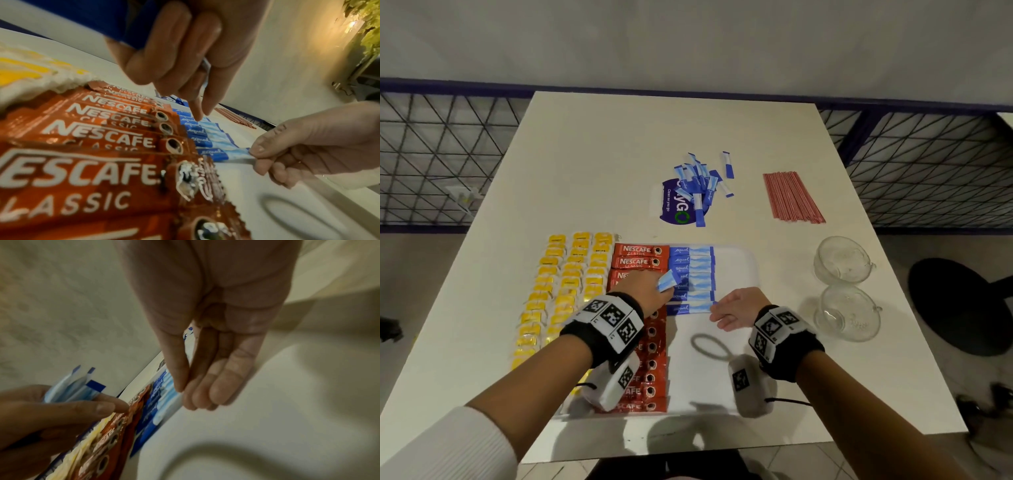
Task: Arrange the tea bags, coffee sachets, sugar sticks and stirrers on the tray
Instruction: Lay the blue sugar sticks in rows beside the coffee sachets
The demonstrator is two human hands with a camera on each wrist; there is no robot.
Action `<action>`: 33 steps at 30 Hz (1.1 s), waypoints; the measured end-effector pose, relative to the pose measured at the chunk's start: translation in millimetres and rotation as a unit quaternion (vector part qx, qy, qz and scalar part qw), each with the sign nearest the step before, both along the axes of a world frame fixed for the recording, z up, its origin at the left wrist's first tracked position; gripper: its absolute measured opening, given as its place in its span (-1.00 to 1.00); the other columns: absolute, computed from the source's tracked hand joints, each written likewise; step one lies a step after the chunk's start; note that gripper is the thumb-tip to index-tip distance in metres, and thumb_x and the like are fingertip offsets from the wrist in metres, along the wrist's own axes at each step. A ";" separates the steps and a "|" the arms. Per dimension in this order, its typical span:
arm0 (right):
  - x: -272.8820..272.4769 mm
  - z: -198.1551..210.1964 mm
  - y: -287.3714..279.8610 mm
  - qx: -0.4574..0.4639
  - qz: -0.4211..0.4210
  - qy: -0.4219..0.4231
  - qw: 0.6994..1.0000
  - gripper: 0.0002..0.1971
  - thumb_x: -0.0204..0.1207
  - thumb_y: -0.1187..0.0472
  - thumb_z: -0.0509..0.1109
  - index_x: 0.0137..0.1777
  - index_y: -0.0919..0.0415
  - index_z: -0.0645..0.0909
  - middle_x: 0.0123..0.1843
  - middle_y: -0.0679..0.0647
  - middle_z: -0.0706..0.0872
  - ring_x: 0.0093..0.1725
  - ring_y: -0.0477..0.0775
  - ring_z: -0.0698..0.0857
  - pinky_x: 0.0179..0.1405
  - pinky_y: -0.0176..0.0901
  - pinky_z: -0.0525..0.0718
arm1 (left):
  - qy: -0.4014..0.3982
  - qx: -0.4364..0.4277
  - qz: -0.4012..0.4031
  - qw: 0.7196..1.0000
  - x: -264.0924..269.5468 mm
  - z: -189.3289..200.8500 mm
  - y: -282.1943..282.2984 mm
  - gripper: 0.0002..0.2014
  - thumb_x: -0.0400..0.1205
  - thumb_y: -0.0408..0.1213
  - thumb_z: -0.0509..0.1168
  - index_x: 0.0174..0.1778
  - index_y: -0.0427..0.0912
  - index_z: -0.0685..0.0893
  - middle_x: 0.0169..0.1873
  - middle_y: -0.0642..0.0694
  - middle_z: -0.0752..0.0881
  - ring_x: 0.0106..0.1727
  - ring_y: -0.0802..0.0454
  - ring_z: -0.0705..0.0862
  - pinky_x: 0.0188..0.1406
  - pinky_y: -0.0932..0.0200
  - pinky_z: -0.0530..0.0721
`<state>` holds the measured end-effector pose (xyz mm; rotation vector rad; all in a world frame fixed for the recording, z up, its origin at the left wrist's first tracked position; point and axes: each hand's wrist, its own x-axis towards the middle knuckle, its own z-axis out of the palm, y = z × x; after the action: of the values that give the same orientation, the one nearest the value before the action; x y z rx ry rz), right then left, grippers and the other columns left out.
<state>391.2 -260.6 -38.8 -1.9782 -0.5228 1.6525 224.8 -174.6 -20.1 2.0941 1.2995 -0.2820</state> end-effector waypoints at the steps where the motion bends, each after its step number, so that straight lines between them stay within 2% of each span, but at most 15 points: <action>1: -0.5 2.0 1.6 -0.011 0.005 -0.001 1.000 -0.79 0.54 0.37 0.37 -0.31 0.34 0.48 -0.05 0.30 0.70 -0.46 -0.02 0.64 -0.44 -0.35 0.64 | 0.010 0.000 -0.009 1.000 1.8 0.2 0.5 -0.74 0.69 -0.13 0.17 0.04 -0.25 0.60 -0.21 -0.13 0.62 -0.13 -0.08 0.56 -0.27 0.22 0.42; 2: -1.1 3.2 3.4 -0.024 0.013 -0.002 1.000 -0.77 0.57 0.35 0.33 -0.33 0.33 0.47 0.03 0.32 0.68 -0.40 -0.01 0.60 -0.40 -0.34 0.62 | 0.018 0.001 -0.018 1.000 3.8 0.7 1.0 -0.73 0.69 -0.13 0.16 0.06 -0.27 0.61 -0.15 -0.14 0.64 -0.11 -0.08 0.57 -0.23 0.23 0.43; 3: -2.0 3.0 5.4 -0.039 0.022 -0.005 0.999 -0.76 0.60 0.33 0.30 -0.32 0.32 0.47 0.02 0.30 0.68 -0.38 -0.01 0.55 -0.36 -0.33 0.59 | 0.025 0.002 -0.026 0.999 5.7 1.4 1.5 -0.72 0.69 -0.13 0.17 0.09 -0.27 0.61 -0.09 -0.16 0.65 -0.10 -0.06 0.56 -0.18 0.23 0.43; 5: -4.4 0.8 8.6 -0.071 0.032 -0.010 0.997 -0.75 0.62 0.27 0.28 -0.31 0.28 0.48 -0.18 0.17 0.66 -0.42 -0.03 0.47 -0.39 -0.33 0.52 | 0.039 0.002 -0.042 0.998 9.1 1.6 3.0 -0.73 0.68 -0.13 0.18 0.11 -0.27 0.60 -0.01 -0.18 0.66 -0.06 -0.06 0.57 -0.13 0.23 0.43; 7: -5.4 -1.9 10.6 -0.094 0.034 -0.026 0.995 -0.75 0.62 0.24 0.30 -0.30 0.26 0.50 -0.34 0.12 0.60 -0.47 -0.05 0.41 -0.58 -0.38 0.46 | 0.048 0.004 -0.058 0.997 11.6 0.5 4.3 -0.73 0.67 -0.13 0.20 0.12 -0.25 0.60 0.07 -0.18 0.67 0.06 -0.10 0.62 -0.11 0.23 0.44; 10: -5.0 -3.4 13.3 -0.113 0.048 -0.053 0.991 -0.76 0.59 0.22 0.33 -0.31 0.26 0.51 -0.37 0.11 0.60 -0.50 -0.04 0.40 -0.77 -0.43 0.37 | 0.054 0.003 -0.070 0.996 13.7 -3.3 5.8 -0.71 0.65 -0.11 0.25 0.15 -0.24 0.60 0.10 -0.18 0.68 0.13 -0.10 0.63 -0.07 0.21 0.45; 14: -3.1 -8.4 18.8 -0.121 0.062 -0.069 0.988 -0.78 0.55 0.17 0.38 -0.30 0.21 0.56 -0.42 0.08 0.61 -0.63 -0.08 0.47 -0.75 -0.40 0.39 | 0.067 0.003 -0.097 0.993 14.3 -9.0 5.9 -0.67 0.60 -0.06 0.32 0.16 -0.21 0.59 0.12 -0.17 0.68 0.13 -0.10 0.64 0.03 0.16 0.53; 17: -2.9 -11.5 21.6 -0.127 0.063 -0.067 0.988 -0.78 0.53 0.15 0.40 -0.31 0.20 0.55 -0.55 0.04 0.58 -0.77 -0.11 0.44 -0.72 -0.39 0.38 | 0.085 0.014 -0.118 0.989 15.4 -11.0 4.6 -0.67 0.59 -0.04 0.31 0.12 -0.20 0.56 0.11 -0.16 0.66 0.12 -0.10 0.63 0.04 0.13 0.54; 21: -1.9 -12.2 21.5 -0.129 0.053 -0.059 0.988 -0.76 0.53 0.19 0.40 -0.35 0.21 0.52 -0.72 0.00 0.51 -0.78 -0.08 0.42 -0.74 -0.36 0.34 | 0.109 0.024 -0.135 0.984 17.1 -11.7 2.9 -0.66 0.60 -0.02 0.29 0.17 -0.17 0.53 0.14 -0.16 0.62 0.13 -0.10 0.62 0.08 0.08 0.58; 26: -1.6 -9.8 19.4 -0.116 0.037 -0.084 0.989 -0.79 0.49 0.22 0.44 -0.33 0.27 0.57 -0.47 0.13 0.63 -0.59 0.00 0.51 -0.56 -0.22 0.44 | 0.117 0.024 -0.137 0.983 16.5 -14.8 2.3 -0.61 0.61 -0.01 0.27 0.27 -0.15 0.50 0.19 -0.17 0.61 0.17 -0.12 0.61 0.13 0.06 0.58; 28: -2.4 -9.9 18.5 -0.111 0.029 -0.081 0.990 -0.78 0.49 0.23 0.43 -0.34 0.28 0.55 -0.52 0.12 0.62 -0.61 0.00 0.51 -0.55 -0.21 0.44 | 0.118 0.023 -0.134 0.984 16.6 -15.9 2.3 -0.60 0.61 -0.01 0.27 0.29 -0.15 0.49 0.20 -0.17 0.60 0.19 -0.12 0.61 0.15 0.05 0.58; 33: -2.6 -7.3 17.1 -0.102 0.031 -0.090 0.990 -0.78 0.52 0.19 0.41 -0.29 0.30 0.55 -0.40 0.14 0.67 -0.56 -0.01 0.53 -0.59 -0.27 0.49 | 0.100 0.012 -0.116 0.988 15.2 -15.2 1.8 -0.69 0.61 -0.05 0.29 0.17 -0.15 0.54 0.13 -0.14 0.64 0.10 -0.08 0.62 0.07 0.12 0.56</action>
<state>388.6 -243.5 -46.1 -2.2966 -0.5028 1.6296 240.0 -172.8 -35.3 2.2873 1.1737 -0.5925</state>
